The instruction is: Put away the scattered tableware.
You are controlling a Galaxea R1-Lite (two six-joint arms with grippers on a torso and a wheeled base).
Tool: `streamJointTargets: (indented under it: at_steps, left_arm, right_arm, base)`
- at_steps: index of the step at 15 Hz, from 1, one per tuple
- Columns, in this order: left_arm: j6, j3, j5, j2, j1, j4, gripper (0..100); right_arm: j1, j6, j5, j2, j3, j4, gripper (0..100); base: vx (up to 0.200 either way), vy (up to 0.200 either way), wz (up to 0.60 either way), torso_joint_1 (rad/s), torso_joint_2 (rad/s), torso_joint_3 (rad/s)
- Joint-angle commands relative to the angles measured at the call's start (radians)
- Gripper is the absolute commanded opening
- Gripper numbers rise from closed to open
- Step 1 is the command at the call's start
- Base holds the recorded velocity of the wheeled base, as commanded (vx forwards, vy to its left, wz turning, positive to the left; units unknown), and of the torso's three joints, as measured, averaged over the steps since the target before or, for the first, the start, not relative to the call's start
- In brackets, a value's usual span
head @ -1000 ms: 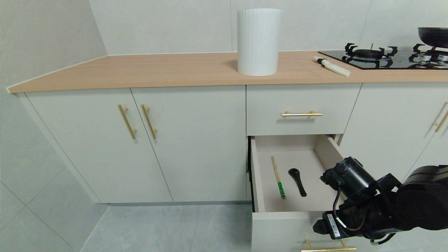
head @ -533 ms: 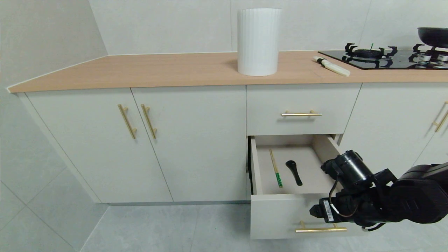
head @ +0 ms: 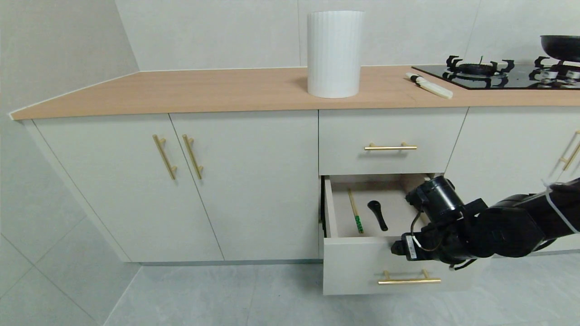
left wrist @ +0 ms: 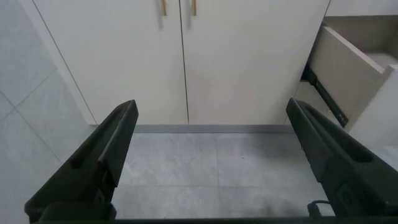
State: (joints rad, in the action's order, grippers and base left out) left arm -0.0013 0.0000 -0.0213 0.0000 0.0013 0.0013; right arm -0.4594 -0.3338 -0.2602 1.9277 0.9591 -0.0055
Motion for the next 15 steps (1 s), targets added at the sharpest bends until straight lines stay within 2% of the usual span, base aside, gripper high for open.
streamJointTargets:
  at_steps: [1,5,10,15]
  left_arm:
    - [0.0,0.0,0.0,0.002,0.0,0.0,100]
    - [0.0,0.0,0.0,0.002,0.0,0.0,100]
    - [0.0,0.0,0.0,0.002,0.0,0.0,100]
    - [0.0,0.0,0.0,0.002,0.0,-0.001,100]
  right_arm:
    - [0.001,-0.001,0.001,0.053,0.05,0.004,100]
    - [0.022,0.007,0.001,0.145,0.161,-0.011,100]
    - [0.073,0.09,0.007,0.237,0.233,-0.154,100]
    - [0.122,0.127,0.007,0.343,0.369,-0.208,100]
  base:
    - [0.0,0.0,0.0,0.0,0.0,0.0]
    - [0.0,0.0,0.0,0.0,0.0,0.0]
    - [0.0,0.0,0.0,0.0,0.0,0.0]
    - [0.0,0.0,0.0,0.0,0.0,0.0]
